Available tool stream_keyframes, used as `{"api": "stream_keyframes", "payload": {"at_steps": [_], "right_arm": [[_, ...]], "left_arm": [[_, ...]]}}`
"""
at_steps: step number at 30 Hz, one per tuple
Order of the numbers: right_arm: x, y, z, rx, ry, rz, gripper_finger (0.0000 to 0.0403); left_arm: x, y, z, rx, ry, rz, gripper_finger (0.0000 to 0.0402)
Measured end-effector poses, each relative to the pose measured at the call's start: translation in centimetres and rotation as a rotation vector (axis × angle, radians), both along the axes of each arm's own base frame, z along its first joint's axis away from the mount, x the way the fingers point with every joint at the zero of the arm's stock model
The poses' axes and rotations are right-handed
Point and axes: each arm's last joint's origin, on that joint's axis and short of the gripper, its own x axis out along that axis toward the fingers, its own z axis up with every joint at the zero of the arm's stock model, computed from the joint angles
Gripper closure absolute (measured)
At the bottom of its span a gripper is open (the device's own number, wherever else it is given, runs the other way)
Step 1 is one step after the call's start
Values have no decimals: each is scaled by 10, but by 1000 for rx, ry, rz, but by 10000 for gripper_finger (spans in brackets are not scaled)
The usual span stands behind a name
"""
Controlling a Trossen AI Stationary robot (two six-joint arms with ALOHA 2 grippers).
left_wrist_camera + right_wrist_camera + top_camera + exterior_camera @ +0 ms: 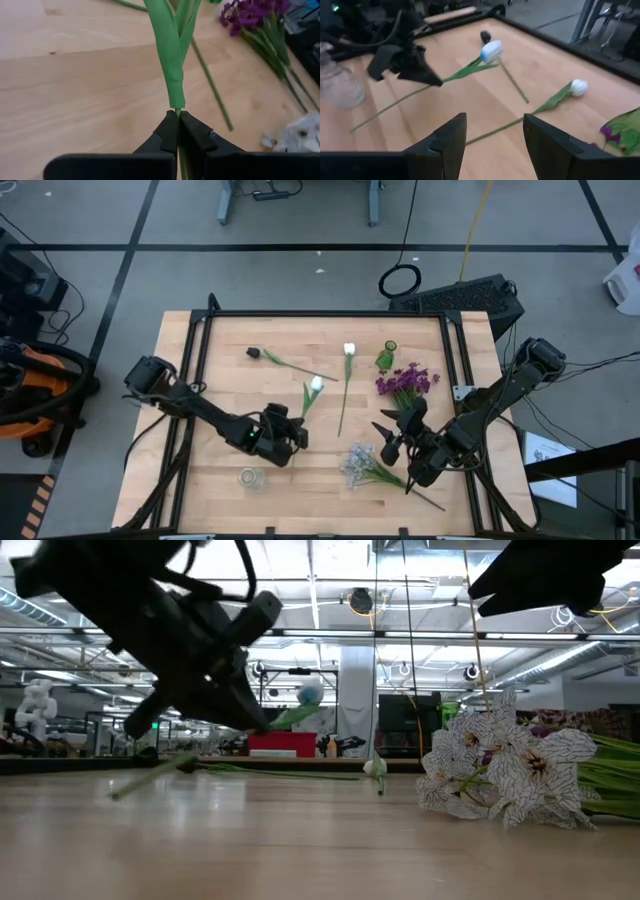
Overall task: Sort flowers into vase by color
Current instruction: Move the left white flower to the center of the table
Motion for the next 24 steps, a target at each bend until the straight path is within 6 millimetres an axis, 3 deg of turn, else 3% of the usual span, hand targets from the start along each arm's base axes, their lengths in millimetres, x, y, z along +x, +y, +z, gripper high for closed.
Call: {"api": "stream_keyframes", "payload": {"at_steps": [11,24], "right_arm": [[2,2,0,54,8,26,216],[20,-13,4,135,-39,-30,216]], "left_arm": [[7,2,-25,11,45,-1,384],[6,2,-26,61,47,8,380]]}}
